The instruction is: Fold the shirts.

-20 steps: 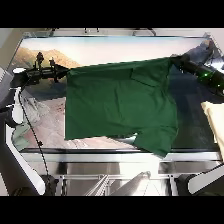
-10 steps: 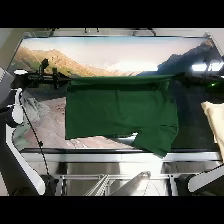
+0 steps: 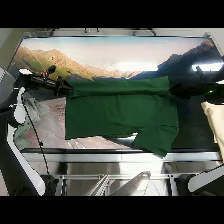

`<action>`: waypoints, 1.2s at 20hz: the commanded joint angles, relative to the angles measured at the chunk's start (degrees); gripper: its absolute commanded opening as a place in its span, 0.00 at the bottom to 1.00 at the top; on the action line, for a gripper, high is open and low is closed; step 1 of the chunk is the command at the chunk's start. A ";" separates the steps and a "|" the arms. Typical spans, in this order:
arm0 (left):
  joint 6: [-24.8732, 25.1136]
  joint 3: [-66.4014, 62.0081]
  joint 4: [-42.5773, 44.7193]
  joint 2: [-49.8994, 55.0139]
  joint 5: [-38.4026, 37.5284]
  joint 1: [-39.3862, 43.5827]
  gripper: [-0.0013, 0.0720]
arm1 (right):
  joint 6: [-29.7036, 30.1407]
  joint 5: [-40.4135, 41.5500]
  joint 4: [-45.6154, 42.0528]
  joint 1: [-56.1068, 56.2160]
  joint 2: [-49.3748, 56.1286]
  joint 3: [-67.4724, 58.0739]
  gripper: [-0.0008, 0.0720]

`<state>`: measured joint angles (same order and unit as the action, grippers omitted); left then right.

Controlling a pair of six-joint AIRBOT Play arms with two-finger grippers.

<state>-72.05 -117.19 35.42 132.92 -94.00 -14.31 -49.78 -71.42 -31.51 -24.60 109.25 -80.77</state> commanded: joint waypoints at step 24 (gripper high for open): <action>-6.71 72.28 21.90 -43.74 22.47 1.22 0.47 | 3.34 -4.35 0.31 -3.39 -34.49 40.44 0.48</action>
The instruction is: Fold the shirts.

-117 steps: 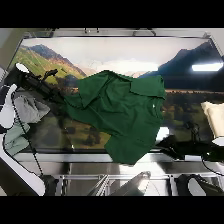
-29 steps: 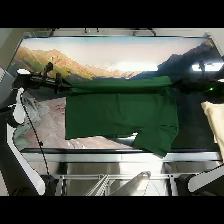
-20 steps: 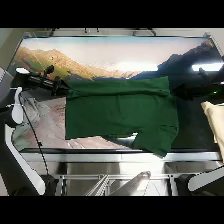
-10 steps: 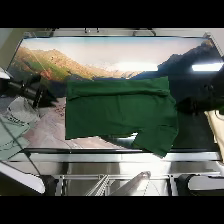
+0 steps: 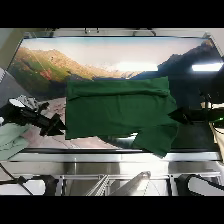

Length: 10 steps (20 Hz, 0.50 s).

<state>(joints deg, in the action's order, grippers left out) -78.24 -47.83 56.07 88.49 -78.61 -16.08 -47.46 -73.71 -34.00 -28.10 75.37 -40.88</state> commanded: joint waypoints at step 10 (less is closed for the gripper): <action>9.88 -8.00 -9.05 4.33 -1.27 4.24 0.06 | -25.00 -6.23 -11.30 -4.31 -6.16 0.94 0.71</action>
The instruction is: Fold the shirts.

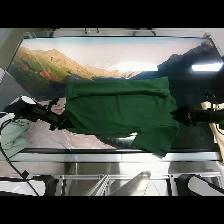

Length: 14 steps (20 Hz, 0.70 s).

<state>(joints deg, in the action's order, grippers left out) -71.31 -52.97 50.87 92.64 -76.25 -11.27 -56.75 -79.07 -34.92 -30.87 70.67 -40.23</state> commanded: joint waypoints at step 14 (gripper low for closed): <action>5.92 -3.63 -4.17 0.26 -4.42 -4.94 0.06 | -30.99 15.93 -15.67 8.81 -4.57 21.27 0.71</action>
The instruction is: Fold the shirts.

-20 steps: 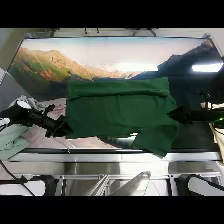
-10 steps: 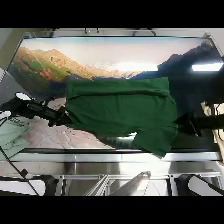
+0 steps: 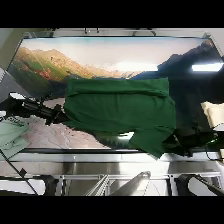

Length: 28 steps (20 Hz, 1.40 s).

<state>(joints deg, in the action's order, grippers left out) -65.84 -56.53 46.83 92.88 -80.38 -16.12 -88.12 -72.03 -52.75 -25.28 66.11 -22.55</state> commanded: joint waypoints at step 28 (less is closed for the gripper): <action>-2.82 -0.04 7.48 -0.02 -15.93 -15.19 0.05 | 1.27 -1.40 1.70 3.30 -35.98 -2.16 0.03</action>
<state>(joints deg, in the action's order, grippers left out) -67.33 -56.58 52.53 92.88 -95.55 -29.36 -83.02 -75.16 -41.85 -21.04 30.55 -22.92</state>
